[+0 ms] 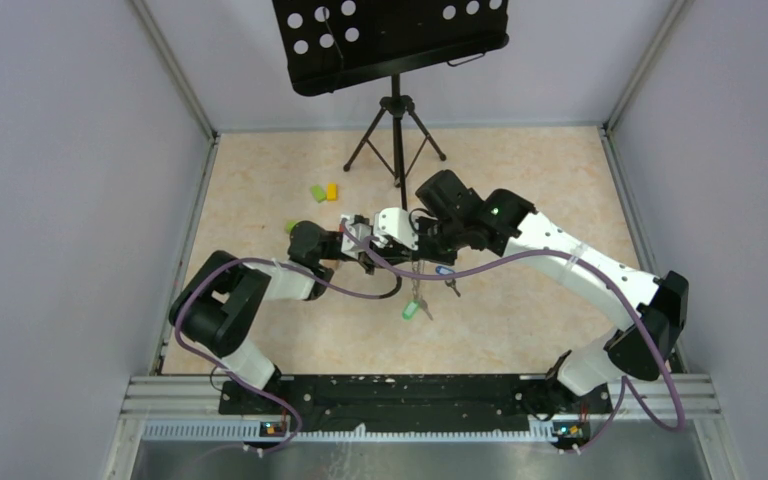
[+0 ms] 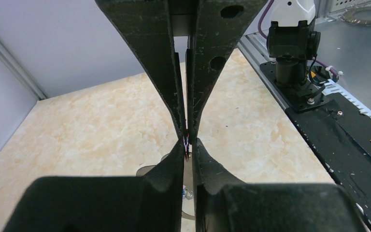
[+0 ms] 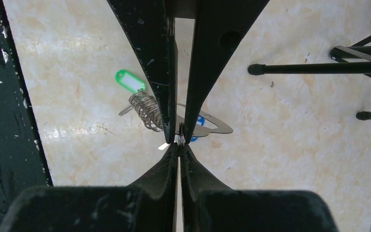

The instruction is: Put the keys on the keyring

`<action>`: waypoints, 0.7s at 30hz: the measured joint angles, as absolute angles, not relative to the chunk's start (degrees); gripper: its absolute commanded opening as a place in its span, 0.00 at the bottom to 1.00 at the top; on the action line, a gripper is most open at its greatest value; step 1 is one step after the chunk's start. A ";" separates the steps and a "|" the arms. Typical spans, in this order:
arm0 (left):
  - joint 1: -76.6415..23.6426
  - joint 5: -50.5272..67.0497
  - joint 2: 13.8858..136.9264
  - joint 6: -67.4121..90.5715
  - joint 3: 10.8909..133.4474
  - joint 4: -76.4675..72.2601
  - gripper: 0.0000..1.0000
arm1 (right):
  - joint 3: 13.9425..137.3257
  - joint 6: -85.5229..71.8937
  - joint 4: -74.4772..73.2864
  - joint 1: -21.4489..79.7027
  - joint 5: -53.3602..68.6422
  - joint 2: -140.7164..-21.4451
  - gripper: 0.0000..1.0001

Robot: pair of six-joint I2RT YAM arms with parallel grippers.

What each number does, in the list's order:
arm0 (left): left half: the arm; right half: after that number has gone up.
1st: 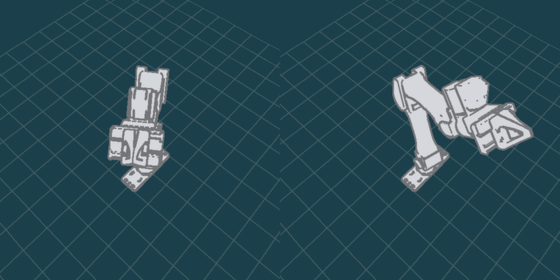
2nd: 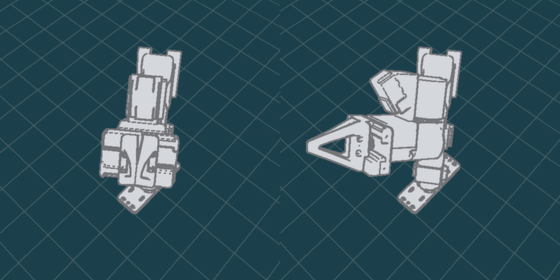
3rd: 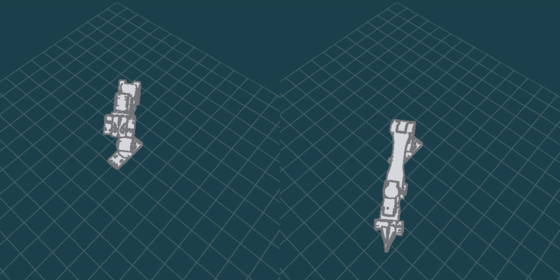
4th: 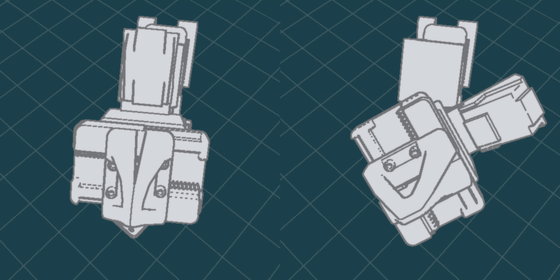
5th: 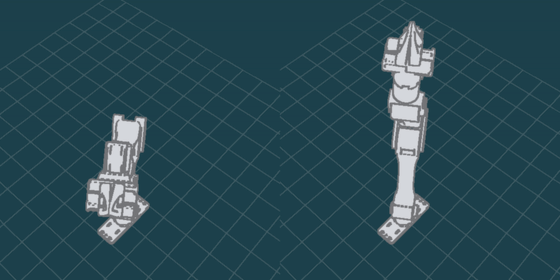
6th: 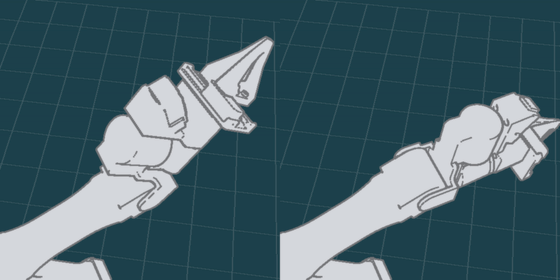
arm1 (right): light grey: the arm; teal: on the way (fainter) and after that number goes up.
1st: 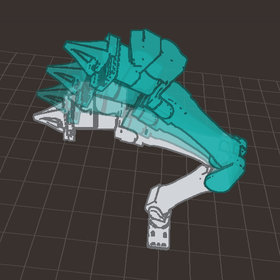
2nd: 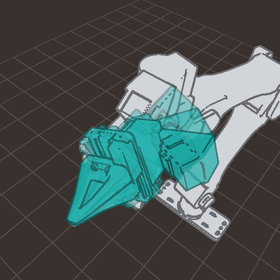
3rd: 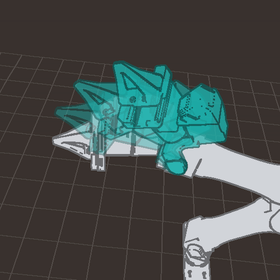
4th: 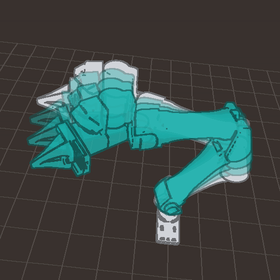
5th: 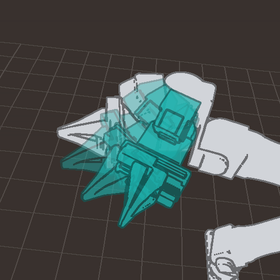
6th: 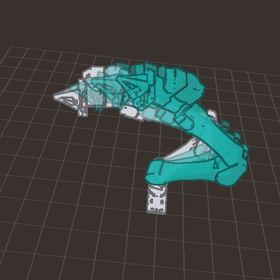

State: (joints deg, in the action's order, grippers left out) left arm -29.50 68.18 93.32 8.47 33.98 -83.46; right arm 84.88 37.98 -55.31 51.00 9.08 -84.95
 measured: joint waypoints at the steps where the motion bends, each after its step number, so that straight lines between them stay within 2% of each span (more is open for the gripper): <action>1: -29.54 68.20 93.38 8.62 33.98 -83.46 0.07 | 84.88 37.98 -55.29 51.00 9.10 -84.95 0.00; 2: -29.56 68.25 93.41 8.73 33.98 -83.46 0.00 | 84.86 37.98 -55.29 51.00 9.15 -84.93 0.00; 8: -29.58 68.55 93.67 9.85 34.00 -84.16 0.00 | 84.60 37.80 -54.96 51.00 9.47 -84.90 0.00; 14: -29.47 69.12 94.04 12.93 33.85 -85.01 0.00 | 78.83 36.64 -49.36 50.22 10.85 -81.89 0.32; 16: -29.47 68.95 94.00 13.87 33.47 -85.91 0.00 | 75.66 36.23 -46.63 48.82 12.99 -79.90 0.35; 21: -29.47 68.25 93.71 16.23 31.48 -86.56 0.00 | 67.59 35.59 -39.75 42.15 20.38 -73.36 0.33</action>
State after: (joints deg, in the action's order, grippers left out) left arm -29.47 68.25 93.71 16.23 31.48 -86.56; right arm 67.59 35.59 -39.75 42.15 20.38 -73.36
